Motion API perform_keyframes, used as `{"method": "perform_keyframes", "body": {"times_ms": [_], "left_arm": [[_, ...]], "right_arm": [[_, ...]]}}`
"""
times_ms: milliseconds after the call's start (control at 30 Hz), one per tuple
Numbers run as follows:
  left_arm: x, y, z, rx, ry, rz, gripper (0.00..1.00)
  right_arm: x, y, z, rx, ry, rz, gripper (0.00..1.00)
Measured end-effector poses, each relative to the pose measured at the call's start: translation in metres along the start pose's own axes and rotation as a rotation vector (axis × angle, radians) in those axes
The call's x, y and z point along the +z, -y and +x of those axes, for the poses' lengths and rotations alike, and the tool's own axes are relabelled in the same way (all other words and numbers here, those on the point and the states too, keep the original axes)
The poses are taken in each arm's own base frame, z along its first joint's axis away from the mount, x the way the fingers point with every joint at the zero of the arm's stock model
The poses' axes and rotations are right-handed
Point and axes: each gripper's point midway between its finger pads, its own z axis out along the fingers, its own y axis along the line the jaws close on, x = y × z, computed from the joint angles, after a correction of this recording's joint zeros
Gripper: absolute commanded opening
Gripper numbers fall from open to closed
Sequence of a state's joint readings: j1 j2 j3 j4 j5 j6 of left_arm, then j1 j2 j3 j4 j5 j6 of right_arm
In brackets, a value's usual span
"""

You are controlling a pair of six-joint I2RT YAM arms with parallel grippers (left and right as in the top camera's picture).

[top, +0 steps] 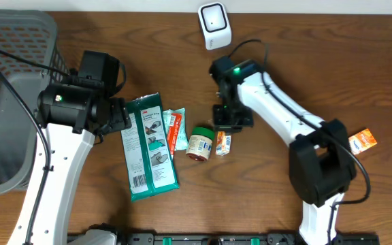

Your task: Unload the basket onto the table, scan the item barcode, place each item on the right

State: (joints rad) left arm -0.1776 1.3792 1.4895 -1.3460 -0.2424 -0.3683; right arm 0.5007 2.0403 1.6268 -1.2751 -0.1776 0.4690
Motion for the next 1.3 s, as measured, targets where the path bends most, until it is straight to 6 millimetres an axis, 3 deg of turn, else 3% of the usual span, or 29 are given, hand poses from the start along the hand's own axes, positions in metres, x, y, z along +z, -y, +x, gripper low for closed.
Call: {"method": "perform_keyframes", "body": {"times_ms": [133,267,533,833,1067,1300], "left_arm": [[0.0,0.0,0.0,0.0,0.0,0.0,0.88],[0.0,0.0,0.0,0.0,0.0,0.0,0.88],[0.0,0.0,0.0,0.0,0.0,0.0,0.88],[0.0,0.0,0.0,0.0,0.0,0.0,0.88],[0.0,0.0,0.0,0.0,0.0,0.0,0.88],[0.0,0.0,0.0,0.0,0.0,0.0,0.88]], "right_arm": [[-0.006,0.023,0.001,0.028,-0.004,0.058,0.01],[-0.007,0.024,-0.003,0.02,0.013,0.071,0.01],[-0.008,-0.015,-0.021,-0.025,0.073,-0.116,0.01],[-0.004,-0.047,-0.014,-0.1,0.092,-0.149,0.03],[0.002,-0.059,-0.002,-0.134,0.104,-0.086,0.02],[0.003,-0.054,-0.004,-0.116,0.125,-0.041,0.02]]}}
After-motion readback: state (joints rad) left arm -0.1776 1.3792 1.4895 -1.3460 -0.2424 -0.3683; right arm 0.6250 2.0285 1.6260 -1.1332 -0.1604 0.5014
